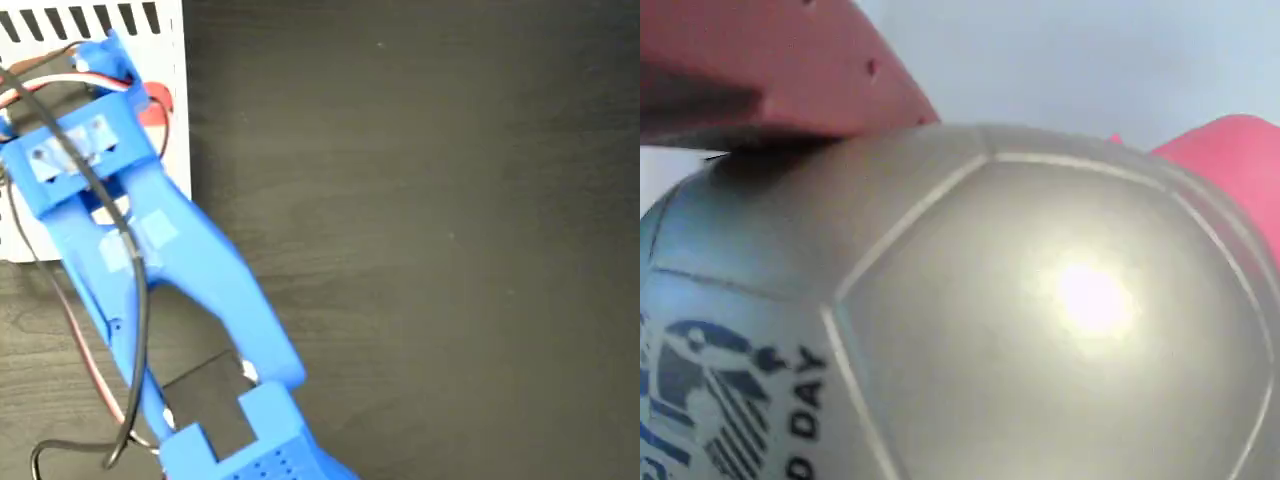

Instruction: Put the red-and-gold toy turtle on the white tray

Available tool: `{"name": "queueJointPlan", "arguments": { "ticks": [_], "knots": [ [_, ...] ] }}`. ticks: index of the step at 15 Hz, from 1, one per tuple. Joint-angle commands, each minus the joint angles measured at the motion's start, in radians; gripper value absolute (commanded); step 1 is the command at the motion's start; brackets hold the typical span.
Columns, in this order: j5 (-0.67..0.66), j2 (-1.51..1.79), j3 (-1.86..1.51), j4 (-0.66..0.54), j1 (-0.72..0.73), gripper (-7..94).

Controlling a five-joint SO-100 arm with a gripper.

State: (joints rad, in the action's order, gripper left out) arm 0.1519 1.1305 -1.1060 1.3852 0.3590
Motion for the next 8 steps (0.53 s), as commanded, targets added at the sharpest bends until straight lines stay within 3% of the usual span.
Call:
{"name": "queueJointPlan", "arguments": {
  "ticks": [1, 3, 8],
  "knots": [
    [0.017, 0.054, 0.058, 0.014, 0.015, 49],
    [0.023, 0.058, 0.04, 0.012, 0.017, 60],
    [0.026, 0.077, 0.021, 0.008, 0.025, 61]
  ]
}}
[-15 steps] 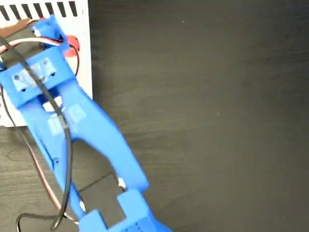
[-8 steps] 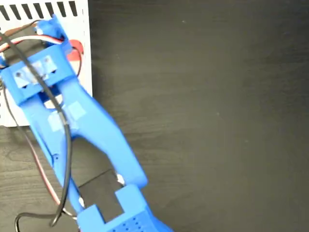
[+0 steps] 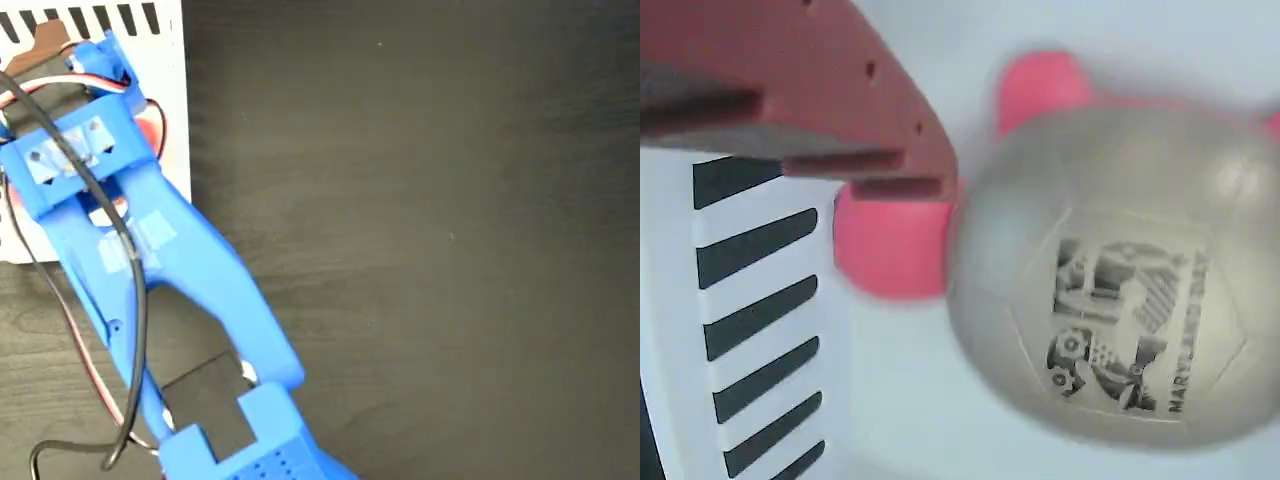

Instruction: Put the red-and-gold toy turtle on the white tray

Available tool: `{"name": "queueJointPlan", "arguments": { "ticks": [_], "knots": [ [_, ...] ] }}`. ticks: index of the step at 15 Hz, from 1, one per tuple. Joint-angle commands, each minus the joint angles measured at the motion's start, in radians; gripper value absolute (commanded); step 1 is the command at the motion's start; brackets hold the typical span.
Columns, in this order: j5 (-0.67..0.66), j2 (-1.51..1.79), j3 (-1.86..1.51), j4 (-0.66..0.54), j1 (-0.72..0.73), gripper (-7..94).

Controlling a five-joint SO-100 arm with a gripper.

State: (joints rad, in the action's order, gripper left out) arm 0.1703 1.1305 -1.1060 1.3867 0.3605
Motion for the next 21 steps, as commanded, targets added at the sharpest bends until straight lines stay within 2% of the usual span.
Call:
{"name": "queueJointPlan", "arguments": {
  "ticks": [1, 4, 5, 6, 9, 11, 13, 15, 17, 21],
  "knots": [
    [0.008, 0.078, 0.021, 0.005, 0.025, 60],
    [0.003, 0.083, 0.025, 0.003, 0.026, 52],
    [0.005, 0.083, 0.028, 0.002, 0.026, 31],
    [0.006, 0.086, 0.028, -0.011, 0.025, 1],
    [0.023, 0.095, 0.029, -0.025, 0.02, 0],
    [0.061, 0.175, 0.023, -0.103, 0.006, 0],
    [0.067, 0.466, -0.186, -0.351, -0.017, 0],
    [0.055, 0.73, -0.379, -0.525, -0.061, 0],
    [-0.008, 1.02, -0.657, -0.684, -0.166, 0],
    [-0.126, 1.506, -1.266, -0.707, -0.319, 0]
  ]
}}
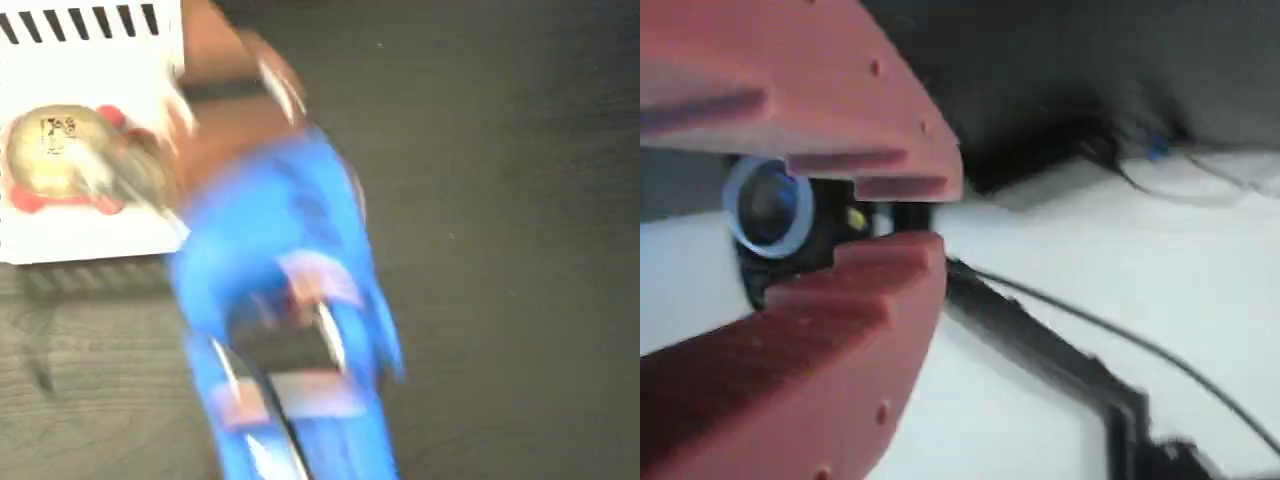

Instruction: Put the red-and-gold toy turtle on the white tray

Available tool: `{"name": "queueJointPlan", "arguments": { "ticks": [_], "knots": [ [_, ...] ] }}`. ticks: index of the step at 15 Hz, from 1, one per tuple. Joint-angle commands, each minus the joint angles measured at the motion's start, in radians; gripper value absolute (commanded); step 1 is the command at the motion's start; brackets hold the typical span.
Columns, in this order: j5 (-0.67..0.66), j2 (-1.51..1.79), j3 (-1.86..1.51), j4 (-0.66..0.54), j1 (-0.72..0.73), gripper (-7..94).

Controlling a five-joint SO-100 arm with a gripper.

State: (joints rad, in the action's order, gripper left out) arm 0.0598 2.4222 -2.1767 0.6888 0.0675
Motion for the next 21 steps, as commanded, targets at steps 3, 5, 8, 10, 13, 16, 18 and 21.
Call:
{"name": "queueJointPlan", "arguments": {
  "ticks": [3, 5, 8, 10, 13, 16, 18, 21],
  "knots": [
    [-0.049, 0.571, -0.592, 0.072, -0.035, 0],
    [-0.055, 0.726, -0.712, 0.242, -0.025, 0],
    [-0.064, 0.81, -0.79, 0.37, -0.038, 0],
    [-0.04, 0.827, -0.784, 0.433, -0.044, 0],
    [-0.041, 0.827, -0.75, 0.569, 0.015, 0],
    [-0.041, 0.827, -0.75, 0.569, 0.015, 0],
    [-0.04, 0.827, -0.75, 0.569, 0.014, 0],
    [-0.04, 0.827, -0.75, 0.569, 0.014, 0]
  ]
}}
